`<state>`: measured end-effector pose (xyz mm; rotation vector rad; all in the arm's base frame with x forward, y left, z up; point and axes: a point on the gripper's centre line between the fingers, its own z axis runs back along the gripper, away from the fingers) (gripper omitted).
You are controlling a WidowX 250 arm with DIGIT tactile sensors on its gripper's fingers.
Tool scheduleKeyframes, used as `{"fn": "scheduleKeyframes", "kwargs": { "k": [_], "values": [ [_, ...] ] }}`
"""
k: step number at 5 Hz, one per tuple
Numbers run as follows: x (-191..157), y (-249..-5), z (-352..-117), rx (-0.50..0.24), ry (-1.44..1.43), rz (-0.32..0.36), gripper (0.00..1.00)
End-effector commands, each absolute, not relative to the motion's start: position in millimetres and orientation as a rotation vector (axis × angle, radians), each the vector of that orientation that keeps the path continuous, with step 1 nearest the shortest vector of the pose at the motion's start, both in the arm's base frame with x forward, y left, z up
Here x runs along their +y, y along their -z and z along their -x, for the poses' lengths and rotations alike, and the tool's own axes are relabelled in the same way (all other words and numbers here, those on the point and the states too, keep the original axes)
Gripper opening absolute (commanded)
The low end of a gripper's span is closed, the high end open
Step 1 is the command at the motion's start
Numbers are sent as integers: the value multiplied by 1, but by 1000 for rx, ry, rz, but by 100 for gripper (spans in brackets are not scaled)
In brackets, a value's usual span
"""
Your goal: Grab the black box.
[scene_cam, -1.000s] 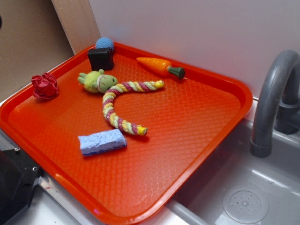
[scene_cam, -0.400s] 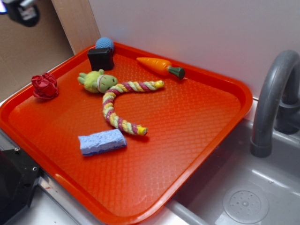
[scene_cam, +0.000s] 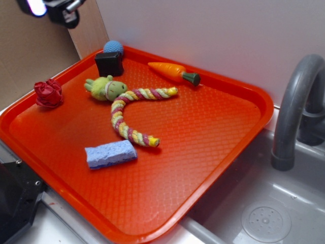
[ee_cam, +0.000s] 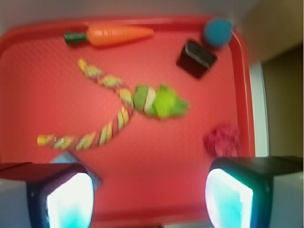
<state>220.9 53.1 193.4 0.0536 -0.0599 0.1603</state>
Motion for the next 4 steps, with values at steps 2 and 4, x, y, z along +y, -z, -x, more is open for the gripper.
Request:
{"fn": "scheduleKeyframes", "kwargs": {
  "k": [2,4],
  "values": [
    [115,-168,-284,-47,-209,-90,100],
    [130,-150,-305,-84,-60,-91,100]
  ]
}}
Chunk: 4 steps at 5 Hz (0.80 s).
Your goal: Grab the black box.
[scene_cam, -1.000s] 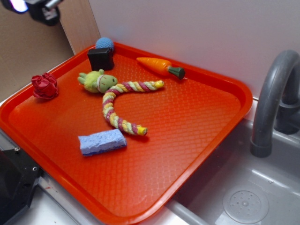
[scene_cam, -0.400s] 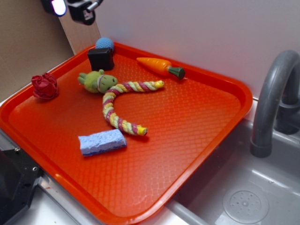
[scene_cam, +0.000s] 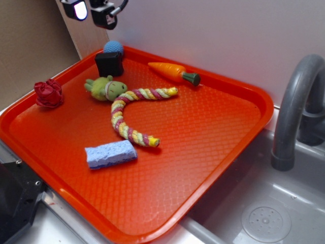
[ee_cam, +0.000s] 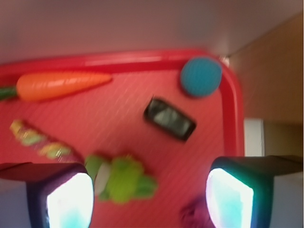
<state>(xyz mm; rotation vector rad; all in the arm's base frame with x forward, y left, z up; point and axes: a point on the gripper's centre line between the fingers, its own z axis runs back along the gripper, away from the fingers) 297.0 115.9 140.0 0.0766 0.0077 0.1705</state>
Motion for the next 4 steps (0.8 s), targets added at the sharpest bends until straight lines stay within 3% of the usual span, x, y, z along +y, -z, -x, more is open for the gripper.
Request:
{"fn": "scheduleKeyframes", "kwargs": {
  "k": [1,2,3,4],
  "values": [
    [121,-139,-300,-119,190,-112,100],
    [109,-119,-304,-141,445,-220,100],
    [114,-95,-316,-118,694,-135,100],
    [118,-78,-328,-86,736,-115,100]
  ]
}}
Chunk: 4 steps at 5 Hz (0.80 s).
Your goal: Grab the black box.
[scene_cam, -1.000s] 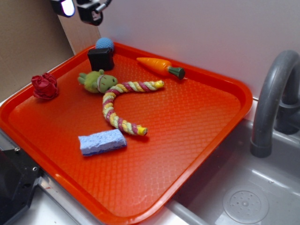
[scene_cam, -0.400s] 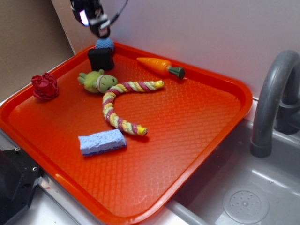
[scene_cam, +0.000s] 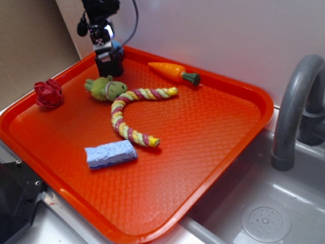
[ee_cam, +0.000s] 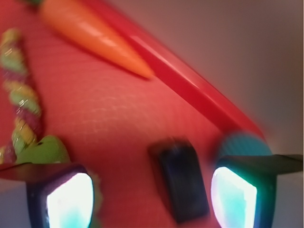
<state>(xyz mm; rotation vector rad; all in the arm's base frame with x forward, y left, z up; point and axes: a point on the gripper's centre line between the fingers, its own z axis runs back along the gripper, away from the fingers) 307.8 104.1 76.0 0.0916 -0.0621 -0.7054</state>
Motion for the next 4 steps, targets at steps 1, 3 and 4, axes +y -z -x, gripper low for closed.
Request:
{"fn": "scheduleKeyframes", "kwargs": {
  "k": [1,3,4],
  "values": [
    [122,-63,-337,-43,731,-75,100],
    [139,-49,-336,-12,685,-35,100],
    [141,-50,-331,-17,681,-32,100]
  ]
}}
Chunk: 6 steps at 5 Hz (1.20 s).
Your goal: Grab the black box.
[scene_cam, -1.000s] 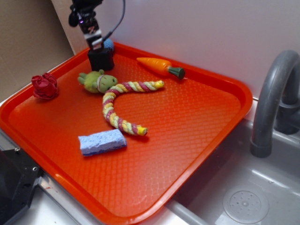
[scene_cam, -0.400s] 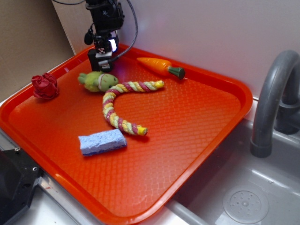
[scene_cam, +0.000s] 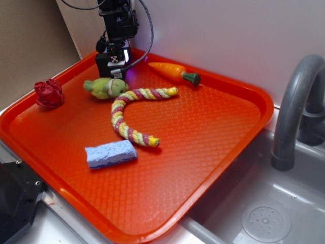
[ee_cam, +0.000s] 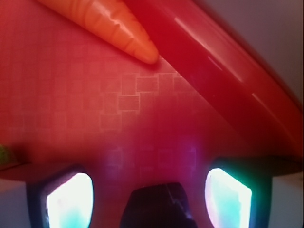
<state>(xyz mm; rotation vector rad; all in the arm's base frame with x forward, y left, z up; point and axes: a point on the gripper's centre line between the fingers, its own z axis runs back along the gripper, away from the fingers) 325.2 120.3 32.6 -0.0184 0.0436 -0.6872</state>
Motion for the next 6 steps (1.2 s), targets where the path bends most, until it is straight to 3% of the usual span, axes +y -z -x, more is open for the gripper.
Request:
{"fn": "scheduleKeyframes", "kwargs": {
  "k": [1,3,4,6],
  "values": [
    [141,-58,-325,-41,685,-39,100],
    [149,-91,-291,-112,653,-77,100],
    [150,-97,-284,-114,636,-83,100],
    [149,-87,-295,-90,649,-85,100]
  ]
}}
